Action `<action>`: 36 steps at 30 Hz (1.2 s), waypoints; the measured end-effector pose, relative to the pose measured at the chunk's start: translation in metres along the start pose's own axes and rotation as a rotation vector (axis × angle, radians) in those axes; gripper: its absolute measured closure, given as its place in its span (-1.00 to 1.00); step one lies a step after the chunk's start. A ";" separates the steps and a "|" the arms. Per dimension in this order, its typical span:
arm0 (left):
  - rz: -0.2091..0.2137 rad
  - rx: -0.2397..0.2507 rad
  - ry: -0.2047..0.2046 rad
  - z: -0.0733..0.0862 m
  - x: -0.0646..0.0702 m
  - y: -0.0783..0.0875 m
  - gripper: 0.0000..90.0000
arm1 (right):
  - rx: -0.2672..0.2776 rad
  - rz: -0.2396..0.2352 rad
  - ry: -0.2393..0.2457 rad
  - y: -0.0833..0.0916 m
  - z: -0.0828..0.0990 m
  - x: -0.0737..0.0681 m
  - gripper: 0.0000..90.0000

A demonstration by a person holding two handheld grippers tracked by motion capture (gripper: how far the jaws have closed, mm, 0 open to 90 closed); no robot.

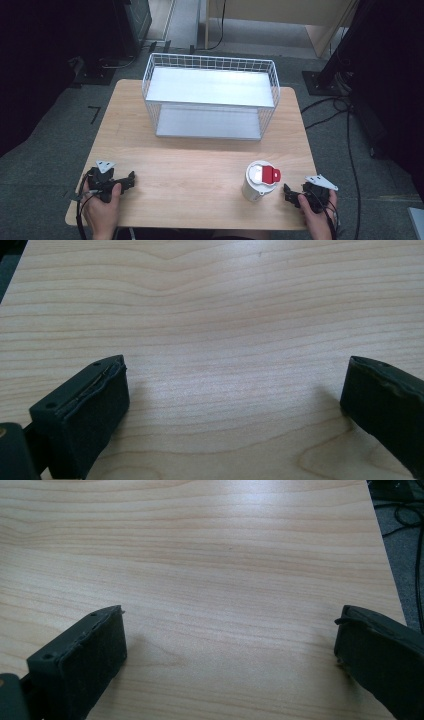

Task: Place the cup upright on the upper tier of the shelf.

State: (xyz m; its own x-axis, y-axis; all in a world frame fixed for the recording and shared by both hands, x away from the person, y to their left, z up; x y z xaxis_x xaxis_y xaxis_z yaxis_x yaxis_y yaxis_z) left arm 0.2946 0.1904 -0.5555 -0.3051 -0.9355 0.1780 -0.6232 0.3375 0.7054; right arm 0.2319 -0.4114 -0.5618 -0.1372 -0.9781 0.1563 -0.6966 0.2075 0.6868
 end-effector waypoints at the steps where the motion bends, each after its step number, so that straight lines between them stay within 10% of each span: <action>1: 0.000 0.000 0.000 0.000 0.000 0.000 -1.00 | 0.000 0.000 0.000 0.000 0.000 0.000 -0.99; 36: 0.000 0.000 0.000 0.000 0.000 0.000 -1.00 | 0.078 -0.155 0.147 0.045 0.007 -0.041 -0.98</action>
State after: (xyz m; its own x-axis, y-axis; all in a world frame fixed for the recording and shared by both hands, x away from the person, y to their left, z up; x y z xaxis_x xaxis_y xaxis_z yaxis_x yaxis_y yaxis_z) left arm 0.2946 0.1904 -0.5555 -0.3051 -0.9355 0.1781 -0.6233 0.3375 0.7054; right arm 0.2013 -0.3616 -0.5420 0.0764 -0.9843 0.1589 -0.7542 0.0472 0.6549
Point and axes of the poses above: each handheld gripper's, and its own axes: y roughly backward along the jaws, z roughly out of its underside, x roughly to its right, the point moved 5 cm from there along -y, roughly forward along the jaws, and after that the axes turned 15 degrees about z, right-handed, at the moved point
